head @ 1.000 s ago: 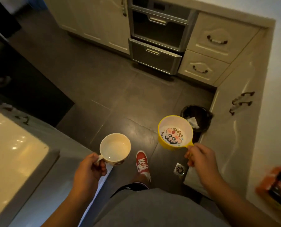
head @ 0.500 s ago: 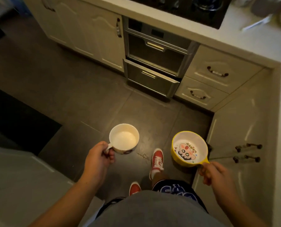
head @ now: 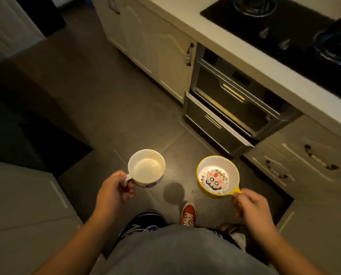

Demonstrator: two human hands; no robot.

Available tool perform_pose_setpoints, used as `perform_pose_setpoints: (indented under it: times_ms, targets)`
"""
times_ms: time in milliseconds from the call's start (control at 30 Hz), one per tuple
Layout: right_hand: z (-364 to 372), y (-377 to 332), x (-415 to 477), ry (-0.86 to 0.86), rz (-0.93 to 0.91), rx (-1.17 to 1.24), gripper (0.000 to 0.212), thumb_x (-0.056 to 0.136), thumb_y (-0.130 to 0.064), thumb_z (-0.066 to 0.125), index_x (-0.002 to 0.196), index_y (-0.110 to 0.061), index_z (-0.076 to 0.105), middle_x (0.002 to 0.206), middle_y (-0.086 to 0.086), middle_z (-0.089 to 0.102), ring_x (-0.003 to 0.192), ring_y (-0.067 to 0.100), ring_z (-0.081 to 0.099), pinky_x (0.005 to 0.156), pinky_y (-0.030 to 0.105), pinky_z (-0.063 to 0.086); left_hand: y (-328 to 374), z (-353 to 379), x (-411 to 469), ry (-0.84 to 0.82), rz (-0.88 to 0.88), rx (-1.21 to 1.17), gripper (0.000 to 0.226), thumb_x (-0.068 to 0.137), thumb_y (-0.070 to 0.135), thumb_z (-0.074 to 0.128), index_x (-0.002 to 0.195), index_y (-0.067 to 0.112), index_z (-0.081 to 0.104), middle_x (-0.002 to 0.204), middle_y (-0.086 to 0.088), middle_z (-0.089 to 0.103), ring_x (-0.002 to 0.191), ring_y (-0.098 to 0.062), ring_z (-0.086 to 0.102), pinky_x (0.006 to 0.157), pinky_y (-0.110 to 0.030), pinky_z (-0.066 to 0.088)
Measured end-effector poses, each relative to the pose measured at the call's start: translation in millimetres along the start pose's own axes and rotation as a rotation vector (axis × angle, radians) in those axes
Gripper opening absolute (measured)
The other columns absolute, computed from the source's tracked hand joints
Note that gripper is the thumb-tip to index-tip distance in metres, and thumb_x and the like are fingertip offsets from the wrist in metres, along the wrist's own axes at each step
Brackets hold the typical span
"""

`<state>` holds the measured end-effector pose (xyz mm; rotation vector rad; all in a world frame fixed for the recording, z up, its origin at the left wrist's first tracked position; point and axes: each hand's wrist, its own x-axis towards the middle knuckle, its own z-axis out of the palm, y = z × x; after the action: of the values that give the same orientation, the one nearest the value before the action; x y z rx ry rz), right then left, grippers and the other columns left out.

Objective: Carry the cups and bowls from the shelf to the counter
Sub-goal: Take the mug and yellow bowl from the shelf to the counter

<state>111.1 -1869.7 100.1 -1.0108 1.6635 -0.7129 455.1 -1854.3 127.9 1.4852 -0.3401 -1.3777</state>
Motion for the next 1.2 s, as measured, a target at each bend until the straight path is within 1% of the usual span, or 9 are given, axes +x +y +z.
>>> perform_pose_setpoints:
  times_ms: [100, 267, 367, 500, 667, 767, 900, 1100, 1200]
  targets:
    - [35.7, -44.9, 56.3, -0.129, -0.07, -0.056, 0.031, 0.089, -0.012, 0.058, 0.059, -0.003, 0.058, 0.052, 0.019, 0.055, 0.046, 0.019, 0.05, 0.051, 0.035, 0.039, 16.2, -22.2, 19.6, 0.114, 0.029, -0.055, 0.029, 0.076, 0.021, 0.046, 0.047, 0.022, 0.05, 0.05, 0.0, 0.05, 0.048, -0.012, 0.048, 0.053, -0.03, 0.039]
    - [125.9, -119.6, 137.1, -0.286, -0.169, -0.098, 0.03, 0.09, -0.006, 0.056, 0.061, 0.002, 0.058, 0.056, 0.016, 0.059, 0.042, 0.012, 0.051, 0.043, 0.024, 0.041, 40.7, -69.9, 63.5, 0.28, 0.051, -0.213, 0.038, 0.086, 0.017, 0.043, 0.051, 0.025, 0.055, 0.051, 0.006, 0.049, 0.05, -0.007, 0.049, 0.061, -0.032, 0.034]
    - [179.9, -160.0, 174.8, -0.34, -0.206, -0.116, 0.029, 0.09, -0.005, 0.055, 0.063, 0.006, 0.057, 0.058, 0.022, 0.058, 0.043, 0.016, 0.051, 0.045, 0.026, 0.041, 64.2, -96.4, 98.8, 0.363, 0.039, -0.266, 0.044, 0.092, 0.016, 0.041, 0.054, 0.026, 0.062, 0.054, 0.007, 0.053, 0.053, -0.007, 0.049, 0.063, -0.029, 0.036]
    - [228.5, -207.5, 212.7, -0.348, -0.197, -0.117, 0.03, 0.089, -0.007, 0.055, 0.062, 0.007, 0.057, 0.061, 0.03, 0.055, 0.043, 0.018, 0.049, 0.048, 0.03, 0.038, 111.3, -115.3, 149.9, 0.514, -0.064, -0.37, 0.033, 0.095, 0.011, 0.044, 0.068, 0.016, 0.061, 0.052, 0.002, 0.058, 0.047, -0.005, 0.054, 0.053, -0.022, 0.046]
    - [251.8, -248.7, 251.5, -0.316, -0.187, -0.133, 0.032, 0.089, -0.009, 0.055, 0.058, -0.002, 0.06, 0.05, 0.012, 0.054, 0.042, 0.015, 0.049, 0.044, 0.025, 0.039, 173.1, -116.6, 209.1, 0.451, -0.031, -0.241, 0.028, 0.097, 0.013, 0.042, 0.072, 0.01, 0.056, 0.049, -0.002, 0.052, 0.044, -0.01, 0.049, 0.044, -0.021, 0.042]
    - [255.5, -268.0, 277.5, -0.311, -0.173, -0.147, 0.033, 0.089, -0.012, 0.057, 0.058, -0.005, 0.06, 0.053, 0.019, 0.055, 0.044, 0.014, 0.05, 0.047, 0.03, 0.04, 205.8, -107.3, 254.2, 0.395, -0.018, -0.217, 0.03, 0.096, 0.012, 0.041, 0.071, 0.011, 0.057, 0.05, -0.002, 0.053, 0.046, -0.011, 0.049, 0.043, -0.02, 0.043]
    - [262.8, -286.9, 323.0, -0.268, -0.147, -0.145, 0.033, 0.089, -0.011, 0.058, 0.056, -0.006, 0.059, 0.048, 0.006, 0.053, 0.043, 0.012, 0.048, 0.049, 0.032, 0.038, 245.7, -89.0, 321.2, 0.351, -0.021, -0.175, 0.043, 0.092, 0.014, 0.044, 0.055, 0.021, 0.063, 0.051, 0.002, 0.056, 0.055, -0.012, 0.052, 0.058, -0.027, 0.045]
    - [290.7, -330.3, 414.3, -0.267, -0.134, -0.137, 0.031, 0.089, -0.006, 0.057, 0.058, -0.003, 0.06, 0.059, 0.021, 0.059, 0.047, 0.019, 0.05, 0.046, 0.029, 0.041, 313.4, -58.7, 418.9, 0.407, -0.024, -0.155, 0.026, 0.09, 0.016, 0.047, 0.067, 0.012, 0.058, 0.055, -0.003, 0.056, 0.054, -0.015, 0.052, 0.053, -0.029, 0.042]
    - [315.0, -362.6, 460.0, -0.305, -0.134, -0.135, 0.031, 0.089, -0.006, 0.057, 0.059, -0.001, 0.061, 0.055, 0.015, 0.06, 0.046, 0.013, 0.05, 0.045, 0.021, 0.042, 345.8, -53.0, 450.4, 0.426, -0.009, -0.158, 0.034, 0.09, 0.015, 0.046, 0.059, 0.017, 0.059, 0.052, -0.001, 0.056, 0.055, -0.016, 0.049, 0.055, -0.032, 0.04]
